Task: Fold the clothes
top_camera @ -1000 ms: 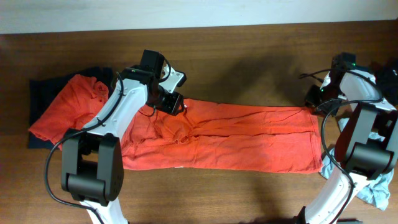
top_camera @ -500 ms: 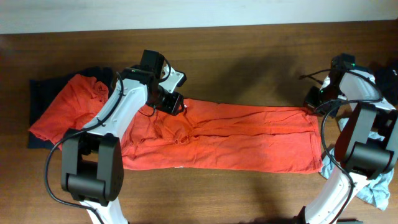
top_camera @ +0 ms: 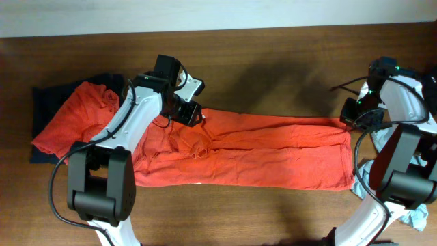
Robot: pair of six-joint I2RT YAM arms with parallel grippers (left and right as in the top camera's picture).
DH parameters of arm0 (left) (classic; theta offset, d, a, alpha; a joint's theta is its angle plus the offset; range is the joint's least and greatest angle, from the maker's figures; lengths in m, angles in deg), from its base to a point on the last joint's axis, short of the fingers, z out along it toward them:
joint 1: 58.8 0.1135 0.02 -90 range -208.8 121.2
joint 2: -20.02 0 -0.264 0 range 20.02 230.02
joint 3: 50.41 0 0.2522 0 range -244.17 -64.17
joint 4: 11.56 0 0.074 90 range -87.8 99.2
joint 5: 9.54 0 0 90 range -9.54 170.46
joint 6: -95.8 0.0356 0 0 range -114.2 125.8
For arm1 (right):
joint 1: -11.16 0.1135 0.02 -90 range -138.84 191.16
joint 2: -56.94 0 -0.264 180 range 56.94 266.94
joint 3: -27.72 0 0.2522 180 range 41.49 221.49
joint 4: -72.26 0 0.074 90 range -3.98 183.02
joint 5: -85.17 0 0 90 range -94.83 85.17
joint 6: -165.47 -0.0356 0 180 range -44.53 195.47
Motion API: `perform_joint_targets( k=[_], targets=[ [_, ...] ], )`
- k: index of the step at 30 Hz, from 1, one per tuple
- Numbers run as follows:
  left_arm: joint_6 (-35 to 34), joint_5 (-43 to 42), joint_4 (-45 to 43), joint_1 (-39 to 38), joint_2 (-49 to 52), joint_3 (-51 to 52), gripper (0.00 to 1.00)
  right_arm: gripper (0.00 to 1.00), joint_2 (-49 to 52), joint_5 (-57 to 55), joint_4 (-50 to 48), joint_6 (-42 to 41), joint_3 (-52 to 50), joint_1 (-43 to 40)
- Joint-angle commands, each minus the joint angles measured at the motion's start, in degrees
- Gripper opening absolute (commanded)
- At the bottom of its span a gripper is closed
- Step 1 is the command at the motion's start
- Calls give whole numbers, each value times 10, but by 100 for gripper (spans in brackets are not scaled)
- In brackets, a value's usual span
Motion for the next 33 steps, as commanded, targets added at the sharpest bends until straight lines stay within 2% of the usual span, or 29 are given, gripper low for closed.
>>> perform_joint_targets(
  k=[1,19,23,33],
  targets=[
    [12,-2,0,-1,3,2,50,4,-10,-23,6,15,-6,1],
    [12,-2,0,-1,3,2,50,5,-10,-47,88,14,-6,2],
    [12,-2,0,-1,3,2,50,11,-10,-47,94,14,-6,2],
    [16,0,0,-1,3,2,50,13,-10,-111,115,-23,-6,2]
  ],
)
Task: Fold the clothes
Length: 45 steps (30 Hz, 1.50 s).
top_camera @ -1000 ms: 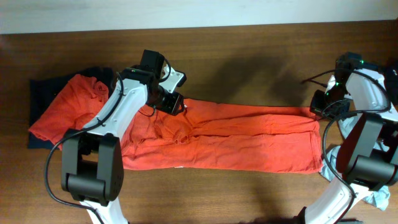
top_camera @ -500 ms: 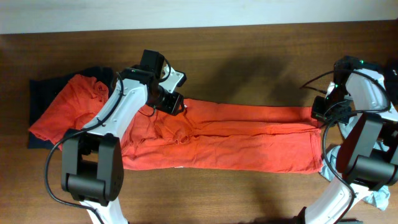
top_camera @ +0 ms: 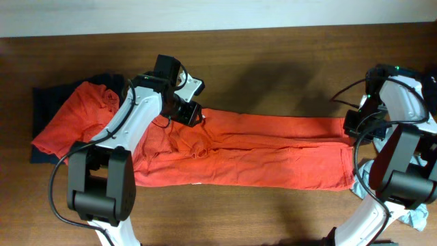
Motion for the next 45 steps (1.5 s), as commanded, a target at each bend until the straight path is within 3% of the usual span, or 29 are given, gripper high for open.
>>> perform_joint_targets(
  k=[1,10,15,18,23,29,36,40,45],
  targets=[
    [14,0,0,-1,3,2,50,14,-10,-46,5,-24,-6,2],
    [14,4,0,-1,3,2,51,17,-10,-53,-14,-44,-6,2],
    [13,3,0,-1,3,0,54,31,-10,250,-76,150,-6,2],
    [5,2,16,-1,0,-14,47,31,-16,321,-112,165,-6,5],
    [5,52,105,-1,-31,-108,54,35,-75,394,-172,174,-1,9],
    [-8,160,219,-1,-83,-217,63,40,-221,392,-205,174,4,10],
    [-106,271,329,19,-147,-229,69,47,-372,316,-210,97,4,13],
    [-153,210,357,60,-150,-209,71,52,-402,293,-196,76,4,34],
    [-151,102,245,56,-149,-57,70,52,-385,275,-178,72,4,64]
  ],
)
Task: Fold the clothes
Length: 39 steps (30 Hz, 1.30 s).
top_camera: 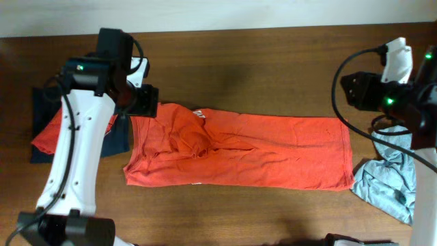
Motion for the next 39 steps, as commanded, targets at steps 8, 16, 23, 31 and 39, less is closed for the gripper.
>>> perform_joint_targets(
  k=[8,16,23,31,39],
  targets=[
    [-82,-141,-179,-70,3,290,70,52,61,-26,32,-14,0,25],
    [-81,-120,-263,-75,6,323,69,51,80,-26,39,-14,0,25],
    [-82,-118,-272,-76,14,334,69,51,80,-27,38,-14,0,25],
    [-81,-180,-299,-82,33,338,55,51,80,-27,41,-14,0,25],
    [-56,-158,-292,-108,33,338,57,51,81,-28,48,-14,0,25]
  ],
)
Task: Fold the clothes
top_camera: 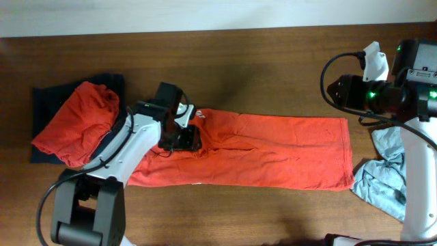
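Orange trousers [273, 154] lie spread lengthwise across the table, bunched and wrinkled at their left end. My left gripper [186, 137] is low on that bunched end, at the cloth; its fingers show only as a dark shape from above. My right gripper [334, 89] hangs above the table beyond the trousers' far right corner, with no cloth in it that I can see. Whether either gripper is open or shut does not show.
At the far left a crumpled red garment [72, 123] sits on a dark navy one [42, 96]. A light blue garment [382, 184] lies at the right edge, next to the trouser legs' end. Bare wooden table [259, 68] runs along the far side.
My left arm was raised over the trousers' far left corner and is now down on the bunched left end. The right arm stays raised, shifted slightly left. The trousers lie about as before.
First both grippers were down at the trousers' far edge, left near the waist and right at the far right corner. The right then sat slightly nearer. Later both arms were raised clear and the cloth's left end lay redrawn. Now the left gripper is back down on it.
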Robot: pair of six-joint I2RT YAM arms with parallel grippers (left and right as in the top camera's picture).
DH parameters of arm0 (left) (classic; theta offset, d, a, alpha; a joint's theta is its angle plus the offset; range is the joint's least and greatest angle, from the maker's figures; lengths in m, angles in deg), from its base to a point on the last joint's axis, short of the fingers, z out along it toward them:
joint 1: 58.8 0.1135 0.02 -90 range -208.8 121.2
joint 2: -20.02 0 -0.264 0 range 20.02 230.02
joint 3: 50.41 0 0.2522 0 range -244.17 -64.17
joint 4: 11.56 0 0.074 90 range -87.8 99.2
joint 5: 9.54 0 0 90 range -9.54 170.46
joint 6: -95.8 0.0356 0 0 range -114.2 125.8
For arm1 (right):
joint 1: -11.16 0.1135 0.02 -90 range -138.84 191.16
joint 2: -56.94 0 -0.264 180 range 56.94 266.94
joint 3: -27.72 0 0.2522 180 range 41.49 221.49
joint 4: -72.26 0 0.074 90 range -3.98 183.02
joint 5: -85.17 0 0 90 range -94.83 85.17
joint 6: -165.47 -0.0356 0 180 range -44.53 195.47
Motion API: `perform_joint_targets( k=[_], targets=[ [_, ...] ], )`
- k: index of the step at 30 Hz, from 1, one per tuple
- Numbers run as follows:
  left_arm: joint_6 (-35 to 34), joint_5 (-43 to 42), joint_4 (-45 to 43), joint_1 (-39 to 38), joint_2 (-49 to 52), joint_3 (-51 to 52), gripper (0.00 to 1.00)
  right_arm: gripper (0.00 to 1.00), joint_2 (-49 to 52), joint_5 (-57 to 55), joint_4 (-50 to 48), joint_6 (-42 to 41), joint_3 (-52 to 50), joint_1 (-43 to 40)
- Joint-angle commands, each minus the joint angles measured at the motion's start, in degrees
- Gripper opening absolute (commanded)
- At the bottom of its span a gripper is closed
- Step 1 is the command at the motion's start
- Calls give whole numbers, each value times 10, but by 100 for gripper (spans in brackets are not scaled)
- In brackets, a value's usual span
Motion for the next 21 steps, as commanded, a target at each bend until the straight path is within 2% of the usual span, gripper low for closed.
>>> perform_joint_targets(
  k=[1,7,15,17,19,21],
  targets=[
    [18,-1,6,-5,3,4,57,51,2,-10,6,-4,1,4],
    [17,-2,-26,-5,3,4,57,51,2,-22,6,-4,1,4],
    [17,-6,-134,-6,4,4,55,51,2,-22,4,-4,1,4],
    [17,-6,-155,-6,4,4,52,51,2,-22,4,-4,1,4],
    [17,-9,-156,-6,3,3,52,51,2,-22,4,-4,1,4],
    [17,-31,-111,-6,3,-1,52,51,2,-22,7,-4,1,4]
  ],
)
